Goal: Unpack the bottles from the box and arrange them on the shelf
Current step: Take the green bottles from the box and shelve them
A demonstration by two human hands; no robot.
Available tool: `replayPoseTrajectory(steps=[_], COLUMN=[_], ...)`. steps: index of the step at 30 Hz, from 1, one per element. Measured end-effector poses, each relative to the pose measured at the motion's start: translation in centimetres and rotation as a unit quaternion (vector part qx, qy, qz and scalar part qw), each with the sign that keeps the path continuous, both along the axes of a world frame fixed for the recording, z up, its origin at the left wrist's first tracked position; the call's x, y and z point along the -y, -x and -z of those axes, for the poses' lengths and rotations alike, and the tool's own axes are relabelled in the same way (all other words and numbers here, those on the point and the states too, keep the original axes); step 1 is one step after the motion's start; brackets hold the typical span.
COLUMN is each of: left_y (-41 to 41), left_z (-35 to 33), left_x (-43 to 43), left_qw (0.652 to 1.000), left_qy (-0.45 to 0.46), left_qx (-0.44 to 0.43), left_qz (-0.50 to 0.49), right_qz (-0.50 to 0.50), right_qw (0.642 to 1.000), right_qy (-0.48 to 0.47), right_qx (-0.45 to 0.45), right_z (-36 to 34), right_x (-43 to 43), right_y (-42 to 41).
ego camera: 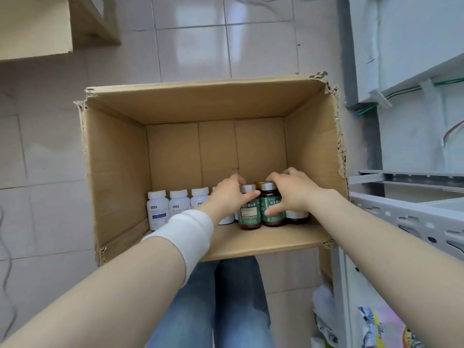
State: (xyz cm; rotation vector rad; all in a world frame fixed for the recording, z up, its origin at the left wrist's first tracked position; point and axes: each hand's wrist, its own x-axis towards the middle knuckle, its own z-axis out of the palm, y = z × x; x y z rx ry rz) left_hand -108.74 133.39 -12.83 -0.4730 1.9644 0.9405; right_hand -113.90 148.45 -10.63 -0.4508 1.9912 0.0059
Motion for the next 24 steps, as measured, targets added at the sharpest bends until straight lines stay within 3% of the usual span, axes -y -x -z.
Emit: replayPoseTrajectory(steps=[7,12,17,24], left_y=[-0.1,0.9,1.7,1.6], left_z=[-1.3,-5.6,-12.6,-24.6], left_x=[1.7,5.0,7.0,7.8], left_qw=[0.981,0.937,0.924,0.928], left_qy=[-0.078,-0.146,-0.197,-0.228], left_qx=[0.006,0.038,-0.023,-0.158], left_qz=[-0.178,-0.316,-0.328,-0.247], right_qz=[0.154,0.288,0.463,0.633], right_qw=[0.985,0.94,0.845,0.699], right_qy=[0.074,0.18,0.263,0.331], right_qx=[0.009,-0.004,0.041,0.031], right_z=[-0.8,-5.0,-11.4,-21.0], right_x=[-0.4,0.2,1.0,2.5], right_y=[-0.1,-0.8,-2.1,-7.5])
